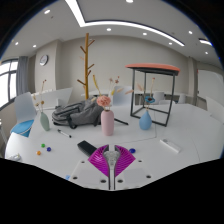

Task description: Unplug charger

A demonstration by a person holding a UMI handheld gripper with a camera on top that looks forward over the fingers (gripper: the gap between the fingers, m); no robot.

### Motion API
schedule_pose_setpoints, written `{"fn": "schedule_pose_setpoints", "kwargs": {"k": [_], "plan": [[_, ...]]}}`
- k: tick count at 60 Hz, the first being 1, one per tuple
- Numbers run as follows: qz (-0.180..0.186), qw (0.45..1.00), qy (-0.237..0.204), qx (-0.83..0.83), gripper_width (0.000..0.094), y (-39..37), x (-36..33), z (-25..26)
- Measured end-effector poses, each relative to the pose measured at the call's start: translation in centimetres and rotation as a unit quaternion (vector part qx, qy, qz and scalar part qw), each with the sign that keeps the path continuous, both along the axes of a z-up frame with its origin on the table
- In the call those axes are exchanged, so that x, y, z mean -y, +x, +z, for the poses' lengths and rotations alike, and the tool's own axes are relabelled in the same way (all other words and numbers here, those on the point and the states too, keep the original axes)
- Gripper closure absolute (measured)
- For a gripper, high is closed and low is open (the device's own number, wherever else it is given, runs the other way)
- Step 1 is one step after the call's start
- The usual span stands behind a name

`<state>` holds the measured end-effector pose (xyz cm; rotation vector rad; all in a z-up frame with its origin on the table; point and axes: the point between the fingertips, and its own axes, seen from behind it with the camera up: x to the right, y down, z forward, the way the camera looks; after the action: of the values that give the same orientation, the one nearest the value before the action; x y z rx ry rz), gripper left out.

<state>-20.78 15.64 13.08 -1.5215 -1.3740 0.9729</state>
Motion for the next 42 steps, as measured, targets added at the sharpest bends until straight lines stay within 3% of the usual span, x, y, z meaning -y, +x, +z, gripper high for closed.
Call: {"fn": "schedule_pose_setpoints", "kwargs": {"k": [11,20,26,31,42], "plan": [[-0.019,0.997,0.042,0.063,0.0888,1.2,-7.6,-6.0],[-0.018,0.992,0.049,0.115,0.0793,1.6,-9.8,-12.0],[-0.018,0.989,0.049,0.141,0.0629,2.3,-10.3,-14.5],[-0.027,0.987,0.042,0.150,0.0085,3.2,-10.6,-14.2],[-0.007,0.988,0.012,0.155,0.0085,8.5,-8.8,-7.7]]}}
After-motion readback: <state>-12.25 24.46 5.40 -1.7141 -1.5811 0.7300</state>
